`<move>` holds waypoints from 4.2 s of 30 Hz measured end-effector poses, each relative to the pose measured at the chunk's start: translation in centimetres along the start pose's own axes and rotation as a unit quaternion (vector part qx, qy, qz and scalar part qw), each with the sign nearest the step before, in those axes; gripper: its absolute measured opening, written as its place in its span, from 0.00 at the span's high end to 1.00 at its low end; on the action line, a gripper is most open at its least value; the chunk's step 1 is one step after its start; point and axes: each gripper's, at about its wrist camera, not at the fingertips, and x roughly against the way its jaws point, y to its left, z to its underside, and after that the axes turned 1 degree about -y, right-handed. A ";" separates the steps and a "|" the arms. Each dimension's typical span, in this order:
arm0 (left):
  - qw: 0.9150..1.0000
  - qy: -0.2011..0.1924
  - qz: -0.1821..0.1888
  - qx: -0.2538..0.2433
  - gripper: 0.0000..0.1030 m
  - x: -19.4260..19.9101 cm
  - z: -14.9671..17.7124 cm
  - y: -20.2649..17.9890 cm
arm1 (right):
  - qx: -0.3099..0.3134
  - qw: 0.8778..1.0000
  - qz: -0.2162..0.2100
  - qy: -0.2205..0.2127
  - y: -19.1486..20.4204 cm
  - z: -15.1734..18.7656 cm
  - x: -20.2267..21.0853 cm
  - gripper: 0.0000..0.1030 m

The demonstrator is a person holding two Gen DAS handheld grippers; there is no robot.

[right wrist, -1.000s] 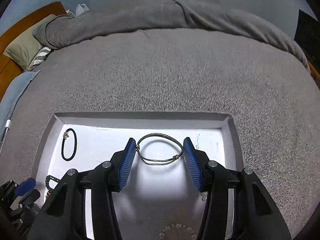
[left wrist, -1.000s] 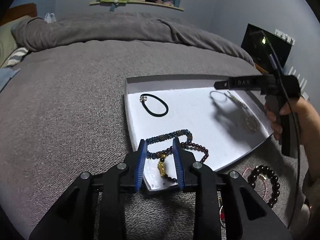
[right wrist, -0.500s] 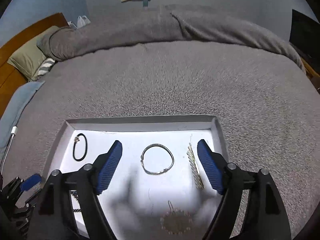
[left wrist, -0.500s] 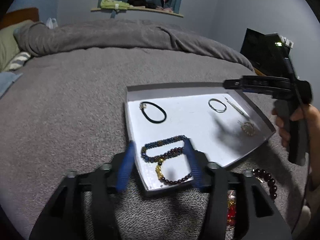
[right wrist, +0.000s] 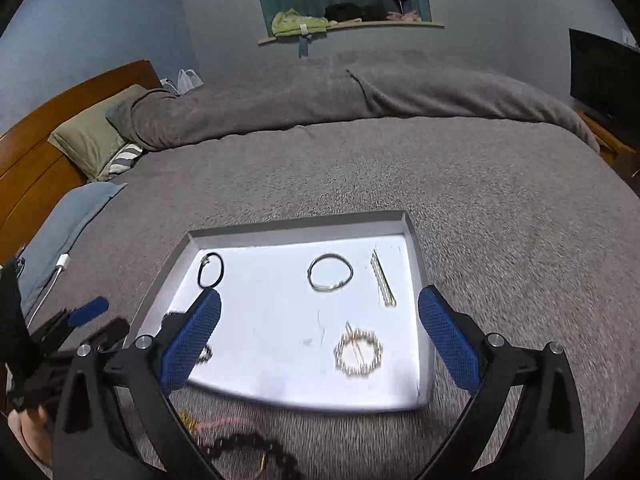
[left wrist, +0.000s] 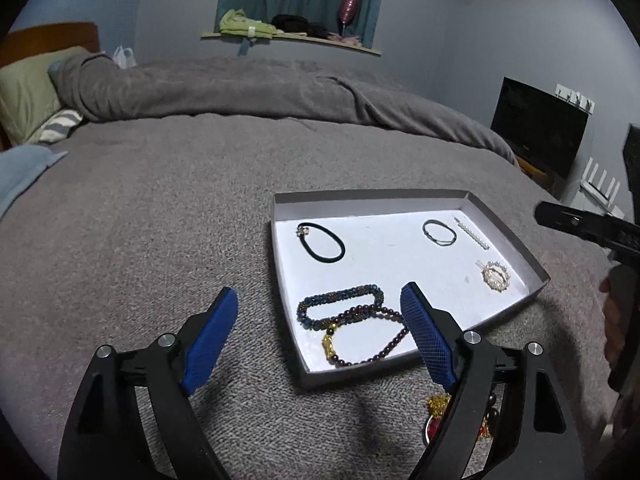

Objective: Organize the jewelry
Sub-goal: 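Open both tools to drop the bracelets into the lid, then move both open tools back to the remaining jewelry pile, then grasp the red bead pendant with the left tool while the right tool grasps the black bead bracelet, then carry the pendant and black bead bracelet over the box lid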

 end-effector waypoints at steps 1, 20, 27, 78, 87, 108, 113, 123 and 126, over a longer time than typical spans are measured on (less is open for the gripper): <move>1.000 0.000 -0.001 -0.002 0.19 0.1 0.1 -0.1 | 0.000 1.000 0.001 -0.002 0.1 0.4 0.5 0.05; 0.999 0.018 0.020 -0.035 0.18 2.7 3.6 -3.2 | 0.048 0.998 0.026 -0.025 -0.2 8.9 4.8 0.05; 0.997 0.039 0.052 -0.051 0.18 3.5 6.4 -5.7 | 0.052 0.998 0.001 -0.019 -1.5 11.1 4.7 0.05; 0.993 -0.015 0.095 -0.068 0.76 5.5 5.1 -7.0 | 0.021 0.991 -0.100 0.089 0.0 12.4 0.1 0.77; 0.993 -0.019 0.094 -0.069 0.76 5.9 5.1 -6.8 | 0.021 0.994 -0.095 0.045 -0.2 11.8 2.0 0.86; 0.993 -0.043 0.084 -0.068 0.76 7.3 2.8 -6.1 | 0.024 0.994 -0.059 -0.084 -1.4 6.8 8.2 0.86; 0.995 -0.057 0.064 -0.059 0.76 7.4 0.1 -5.0 | 0.024 0.993 -0.045 -0.105 -1.8 4.4 8.5 0.86; 0.996 -0.058 0.045 -0.046 0.76 4.2 -5.4 -3.8 | 0.019 0.992 -0.037 -0.117 -0.8 0.5 4.5 0.86; 0.997 -0.055 0.041 -0.044 0.76 2.4 -6.5 -3.9 | 0.014 0.993 -0.038 -0.109 -0.7 0.1 2.5 0.86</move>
